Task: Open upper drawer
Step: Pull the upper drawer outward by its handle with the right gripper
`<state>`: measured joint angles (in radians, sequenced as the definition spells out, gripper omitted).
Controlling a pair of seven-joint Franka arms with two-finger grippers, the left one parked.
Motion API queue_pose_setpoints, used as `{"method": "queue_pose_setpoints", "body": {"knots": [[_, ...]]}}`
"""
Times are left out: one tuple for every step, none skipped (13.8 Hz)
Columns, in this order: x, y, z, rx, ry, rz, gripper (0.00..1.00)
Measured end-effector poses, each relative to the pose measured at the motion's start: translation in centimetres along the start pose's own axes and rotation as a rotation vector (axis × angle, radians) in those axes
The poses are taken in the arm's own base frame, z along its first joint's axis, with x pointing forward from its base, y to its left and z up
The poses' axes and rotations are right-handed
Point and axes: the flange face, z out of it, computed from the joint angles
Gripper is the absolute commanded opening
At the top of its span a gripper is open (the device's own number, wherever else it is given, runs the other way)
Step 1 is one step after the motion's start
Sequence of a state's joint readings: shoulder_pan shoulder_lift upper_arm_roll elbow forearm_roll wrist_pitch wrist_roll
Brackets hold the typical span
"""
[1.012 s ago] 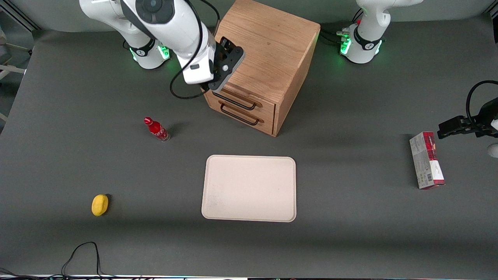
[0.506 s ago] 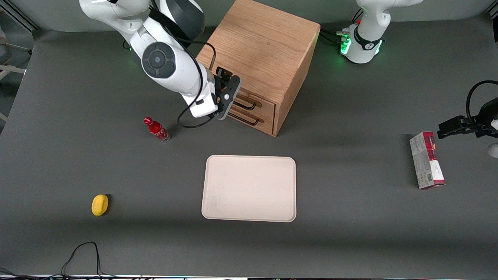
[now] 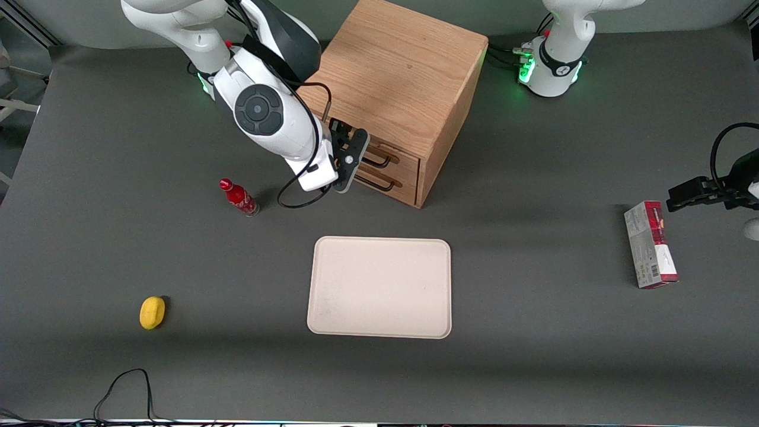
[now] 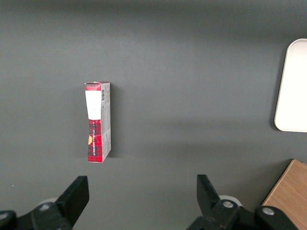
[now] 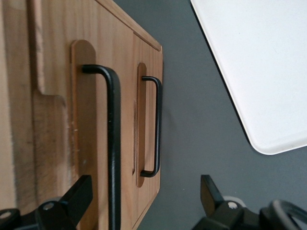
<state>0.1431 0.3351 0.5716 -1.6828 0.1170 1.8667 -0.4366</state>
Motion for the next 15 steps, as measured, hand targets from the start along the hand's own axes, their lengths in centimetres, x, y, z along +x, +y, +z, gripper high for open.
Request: {"method": "queue_pose_setpoints", "body": {"knots": [[0.0,0.1,0.5,-0.001,0.001,-0.001,1.00],[0.1,0.3,1.0,-0.003,0.005,-0.002,1.00],[0.1,0.5,1.4,-0.010,0.009,-0.003,1.00],[0.1,0.6,1.9,-0.015,0.009,-0.006,1.00],[0.2,0.7,2.2,-0.024,0.008,-0.011,1.00],[0.2,0.9,2.6,-0.035,0.004,-0.016,1.00],[0.2,1.2,2.8,-0.045,-0.001,-0.024,1.00],[0.3,1.5,3.0,-0.055,0.000,-0.042,1.00],[0.3,1.9,2.9,-0.062,0.004,-0.060,1.00],[0.3,2.6,2.4,-0.070,0.013,-0.069,1.00],[0.0,3.8,1.6,-0.082,0.025,-0.068,1.00],[-0.3,5.2,0.5,-0.097,0.040,-0.062,1.00],[-0.8,6.7,-0.7,-0.113,0.056,-0.050,1.00],[-1.3,8.2,-1.7,-0.127,0.069,-0.036,1.00],[-1.8,9.7,-2.5,-0.138,0.079,-0.019,1.00]]}}
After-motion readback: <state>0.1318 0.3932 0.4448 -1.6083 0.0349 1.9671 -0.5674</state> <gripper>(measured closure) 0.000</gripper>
